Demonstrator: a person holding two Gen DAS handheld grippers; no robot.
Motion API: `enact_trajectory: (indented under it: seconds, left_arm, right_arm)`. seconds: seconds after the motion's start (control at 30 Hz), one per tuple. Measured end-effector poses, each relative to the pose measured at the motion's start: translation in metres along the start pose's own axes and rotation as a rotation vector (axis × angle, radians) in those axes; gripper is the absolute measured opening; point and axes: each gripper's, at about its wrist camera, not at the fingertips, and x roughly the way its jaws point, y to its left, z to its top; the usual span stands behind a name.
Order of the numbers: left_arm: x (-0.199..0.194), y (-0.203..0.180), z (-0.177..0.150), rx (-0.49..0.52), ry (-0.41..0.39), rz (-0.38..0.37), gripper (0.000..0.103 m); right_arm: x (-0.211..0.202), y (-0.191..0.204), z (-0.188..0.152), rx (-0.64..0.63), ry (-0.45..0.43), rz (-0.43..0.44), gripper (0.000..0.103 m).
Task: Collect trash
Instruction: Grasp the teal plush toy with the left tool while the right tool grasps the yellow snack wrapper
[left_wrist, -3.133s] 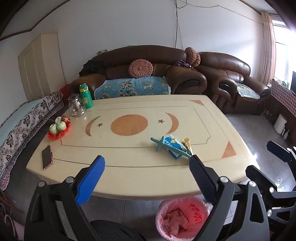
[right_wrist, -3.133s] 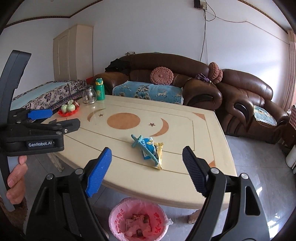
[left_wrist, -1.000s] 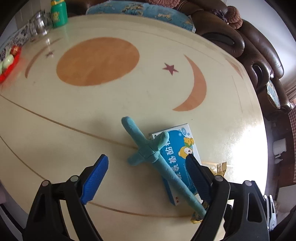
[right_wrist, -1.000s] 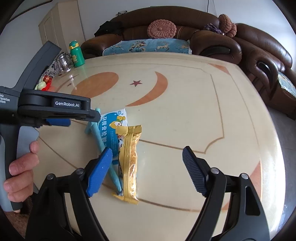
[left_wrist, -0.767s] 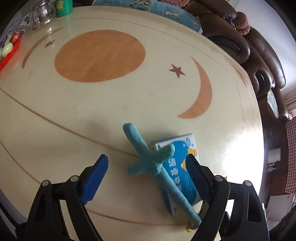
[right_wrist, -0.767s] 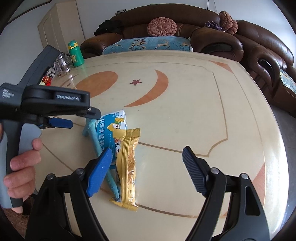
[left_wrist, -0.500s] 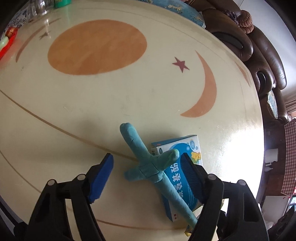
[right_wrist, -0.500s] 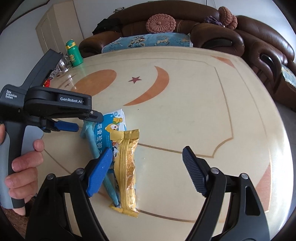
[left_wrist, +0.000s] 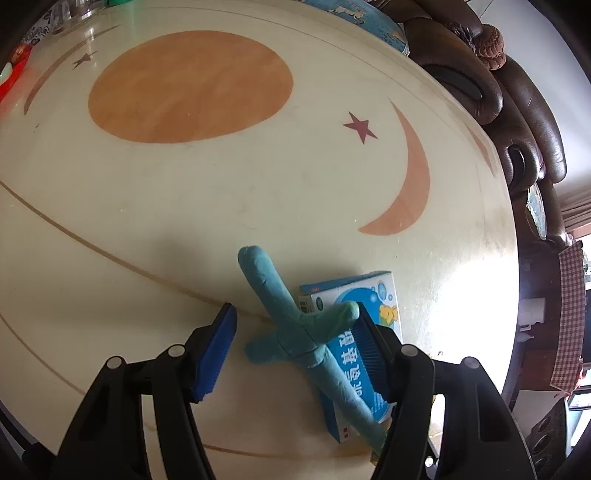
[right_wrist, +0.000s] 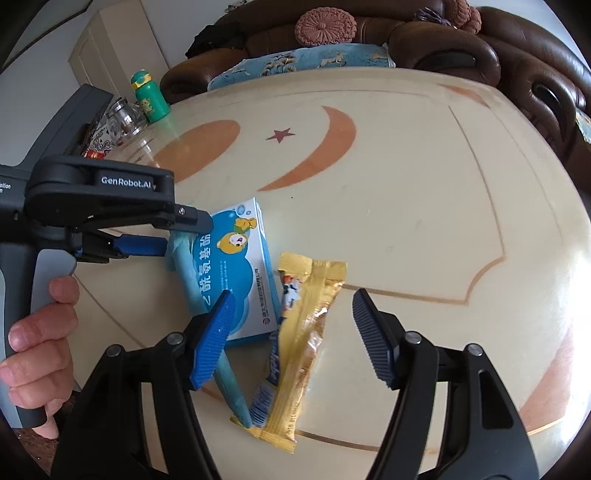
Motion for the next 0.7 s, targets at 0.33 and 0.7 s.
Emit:
enact_trajectory:
  seconds: [0.33,0.7]
  left_arm:
    - [0.000,0.002,0.000,0.004,-0.005,-0.022,0.055]
    - [-0.003,0.003,0.000,0.006,0.000,-0.041,0.050]
  right_arm:
    - [0.007,-0.005,0.001,0.030,0.026,0.034,0.052]
    - [0.007,-0.030,-0.002,0.152,0.060,0.161,0.040]
